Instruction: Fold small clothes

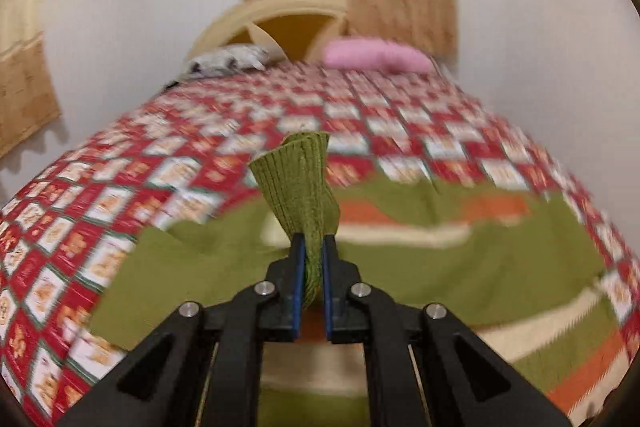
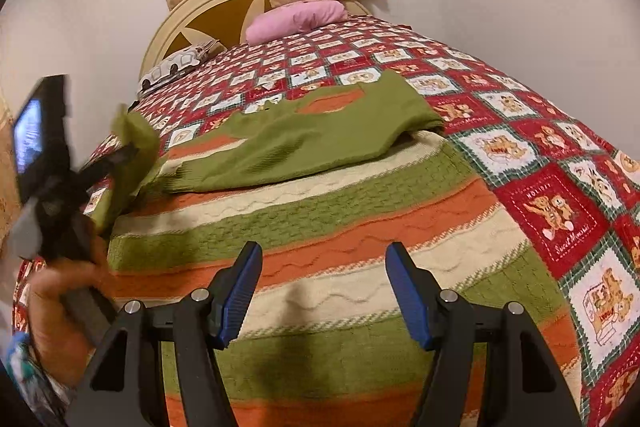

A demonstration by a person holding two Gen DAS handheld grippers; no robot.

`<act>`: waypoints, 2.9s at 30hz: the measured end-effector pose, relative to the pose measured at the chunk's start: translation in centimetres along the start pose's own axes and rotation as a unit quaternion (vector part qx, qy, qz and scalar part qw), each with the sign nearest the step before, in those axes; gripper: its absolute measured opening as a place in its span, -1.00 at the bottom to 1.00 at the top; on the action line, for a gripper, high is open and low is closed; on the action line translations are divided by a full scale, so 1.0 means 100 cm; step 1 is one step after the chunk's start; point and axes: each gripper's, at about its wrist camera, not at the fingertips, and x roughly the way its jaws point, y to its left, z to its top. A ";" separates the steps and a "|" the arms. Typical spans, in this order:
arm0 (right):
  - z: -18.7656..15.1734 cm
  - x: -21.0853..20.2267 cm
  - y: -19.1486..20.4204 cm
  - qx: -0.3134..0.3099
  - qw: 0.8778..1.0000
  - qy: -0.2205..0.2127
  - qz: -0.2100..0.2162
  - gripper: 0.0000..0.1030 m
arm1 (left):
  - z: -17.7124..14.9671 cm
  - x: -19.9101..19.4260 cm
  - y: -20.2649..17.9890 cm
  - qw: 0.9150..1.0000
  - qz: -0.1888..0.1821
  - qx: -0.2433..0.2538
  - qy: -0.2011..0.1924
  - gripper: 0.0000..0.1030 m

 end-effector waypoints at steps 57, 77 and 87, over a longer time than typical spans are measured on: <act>0.167 0.043 0.063 -0.187 0.977 -0.077 -0.069 -0.86 | -0.090 -0.003 0.219 0.957 -0.013 -0.272 0.102 0.69; 0.081 0.155 0.066 -0.140 0.982 0.129 0.016 -0.93 | -0.089 -0.006 0.217 0.962 -0.022 -0.256 0.094 0.77; 0.139 0.060 0.095 -0.183 0.982 -0.044 0.020 -0.92 | -0.069 -0.018 0.175 0.985 -0.053 -0.155 0.057 0.82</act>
